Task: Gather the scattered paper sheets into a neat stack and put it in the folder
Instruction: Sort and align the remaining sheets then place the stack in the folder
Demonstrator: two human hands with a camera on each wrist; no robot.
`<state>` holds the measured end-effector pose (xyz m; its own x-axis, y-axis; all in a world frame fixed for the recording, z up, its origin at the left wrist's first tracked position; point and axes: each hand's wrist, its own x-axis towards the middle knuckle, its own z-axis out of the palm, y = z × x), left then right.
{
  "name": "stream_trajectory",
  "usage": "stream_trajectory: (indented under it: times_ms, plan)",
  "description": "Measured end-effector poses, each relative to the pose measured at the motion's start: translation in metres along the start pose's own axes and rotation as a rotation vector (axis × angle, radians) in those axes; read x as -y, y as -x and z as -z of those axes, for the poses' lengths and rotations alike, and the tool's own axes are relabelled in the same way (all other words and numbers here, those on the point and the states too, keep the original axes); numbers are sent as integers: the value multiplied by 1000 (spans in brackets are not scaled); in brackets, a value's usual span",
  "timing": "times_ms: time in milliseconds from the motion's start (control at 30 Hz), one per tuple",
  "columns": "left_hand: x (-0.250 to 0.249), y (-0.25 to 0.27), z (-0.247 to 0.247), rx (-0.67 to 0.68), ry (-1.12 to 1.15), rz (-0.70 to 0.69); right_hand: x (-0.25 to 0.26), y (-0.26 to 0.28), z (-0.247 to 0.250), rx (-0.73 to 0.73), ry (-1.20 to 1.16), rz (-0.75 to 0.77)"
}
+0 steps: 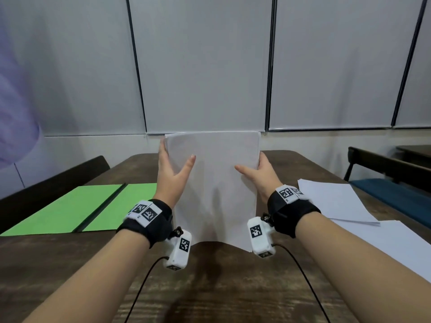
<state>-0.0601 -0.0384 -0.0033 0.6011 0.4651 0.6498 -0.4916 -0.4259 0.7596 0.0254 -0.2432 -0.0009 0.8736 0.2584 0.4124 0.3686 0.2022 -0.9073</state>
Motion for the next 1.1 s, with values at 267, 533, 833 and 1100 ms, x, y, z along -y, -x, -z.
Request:
stream_trajectory:
  times_ms: [267, 533, 833, 1100]
  plan:
    - [-30, -16, 6, 82, -254, -176, 34, -7, -2, 37, 337, 370]
    - [-32, -29, 6, -20, -420, -280, 40, -10, -8, -15, 564, 405]
    - [-21, -21, 10, -15, -163, -170, 35, -3, -3, -63, 443, 363]
    - [5, -16, 4, 2, 48, 221, -11, 5, -4, -6, 165, -25]
